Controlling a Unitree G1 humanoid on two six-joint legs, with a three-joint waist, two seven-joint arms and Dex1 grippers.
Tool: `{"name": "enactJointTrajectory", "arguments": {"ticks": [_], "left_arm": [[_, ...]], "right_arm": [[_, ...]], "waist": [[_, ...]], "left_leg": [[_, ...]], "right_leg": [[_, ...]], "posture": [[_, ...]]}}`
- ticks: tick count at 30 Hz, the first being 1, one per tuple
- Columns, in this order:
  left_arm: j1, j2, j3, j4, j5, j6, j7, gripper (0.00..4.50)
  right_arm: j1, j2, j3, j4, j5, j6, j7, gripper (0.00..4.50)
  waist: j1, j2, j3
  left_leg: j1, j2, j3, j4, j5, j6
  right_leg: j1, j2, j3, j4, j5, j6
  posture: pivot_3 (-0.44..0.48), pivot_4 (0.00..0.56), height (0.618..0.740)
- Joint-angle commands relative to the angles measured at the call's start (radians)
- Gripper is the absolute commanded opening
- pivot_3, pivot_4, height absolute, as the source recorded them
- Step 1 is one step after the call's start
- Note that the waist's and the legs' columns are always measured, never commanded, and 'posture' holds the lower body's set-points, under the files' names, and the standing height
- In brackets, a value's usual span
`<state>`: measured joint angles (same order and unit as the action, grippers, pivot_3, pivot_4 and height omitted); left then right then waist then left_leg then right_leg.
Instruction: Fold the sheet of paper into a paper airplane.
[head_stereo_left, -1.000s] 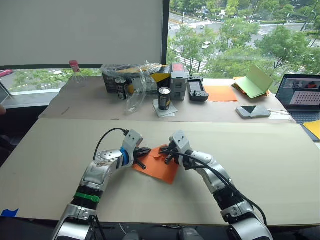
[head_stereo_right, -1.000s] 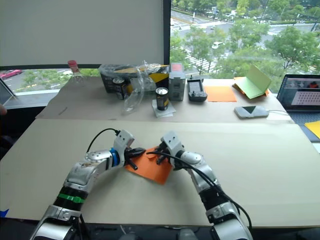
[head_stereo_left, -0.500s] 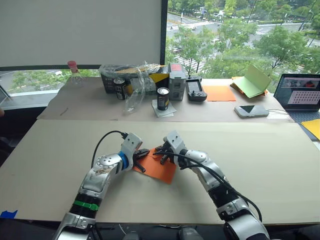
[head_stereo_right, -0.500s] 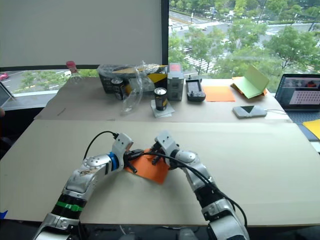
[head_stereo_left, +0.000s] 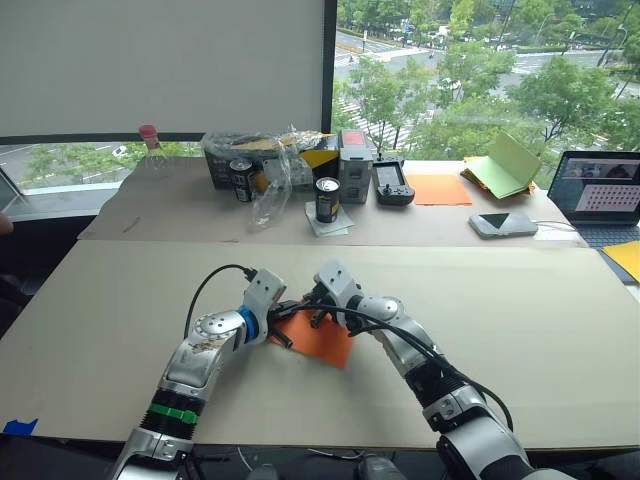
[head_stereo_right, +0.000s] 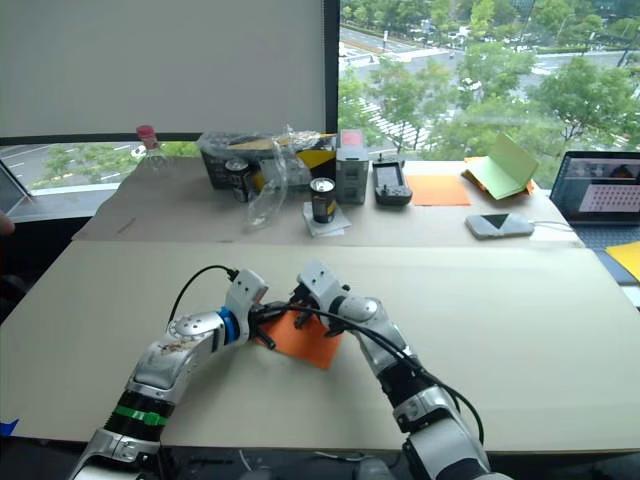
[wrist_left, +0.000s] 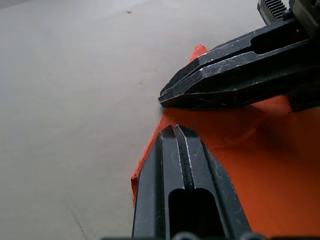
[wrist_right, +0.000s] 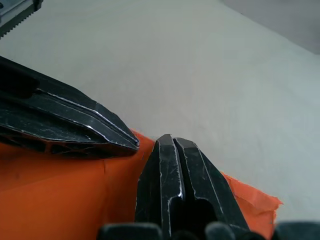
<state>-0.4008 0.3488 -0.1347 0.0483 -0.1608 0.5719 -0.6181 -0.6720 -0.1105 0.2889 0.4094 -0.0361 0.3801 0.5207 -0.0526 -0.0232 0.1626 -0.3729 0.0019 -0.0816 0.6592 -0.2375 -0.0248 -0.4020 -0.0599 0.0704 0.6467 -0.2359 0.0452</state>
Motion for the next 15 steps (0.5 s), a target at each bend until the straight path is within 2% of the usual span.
{"name": "enactJointTrajectory", "arguments": {"ticks": [1,11,15], "left_arm": [[0.032,0.002,-0.023,0.011,0.006,0.027,-0.004,0.02],[0.024,0.001,-0.029,0.026,0.010,0.020,-0.011,0.02],[0.019,0.000,-0.032,0.035,0.011,0.014,-0.015,0.02]], "right_arm": [[0.003,-0.029,-0.055,0.032,-0.013,0.047,-0.054,0.00],[0.004,-0.074,-0.123,0.011,-0.001,0.017,-0.107,0.00],[0.003,-0.076,-0.131,-0.065,0.037,-0.061,-0.049,0.00]], "waist": [[0.004,0.000,0.000],[0.008,0.000,0.000],[0.007,0.000,0.000]], "left_leg": [[0.000,0.000,0.000,0.000,0.000,0.000],[0.000,0.000,0.000,0.000,0.000,0.000],[-0.001,0.000,0.000,0.000,0.000,0.000]], "right_leg": [[0.000,0.000,0.000,0.000,0.000,0.000],[0.000,0.000,0.000,0.000,0.000,0.000],[-0.001,0.000,0.000,-0.001,0.000,0.000]], "posture": [[0.000,0.150,0.732],[0.000,0.150,0.732],[0.000,0.150,0.732]]}}
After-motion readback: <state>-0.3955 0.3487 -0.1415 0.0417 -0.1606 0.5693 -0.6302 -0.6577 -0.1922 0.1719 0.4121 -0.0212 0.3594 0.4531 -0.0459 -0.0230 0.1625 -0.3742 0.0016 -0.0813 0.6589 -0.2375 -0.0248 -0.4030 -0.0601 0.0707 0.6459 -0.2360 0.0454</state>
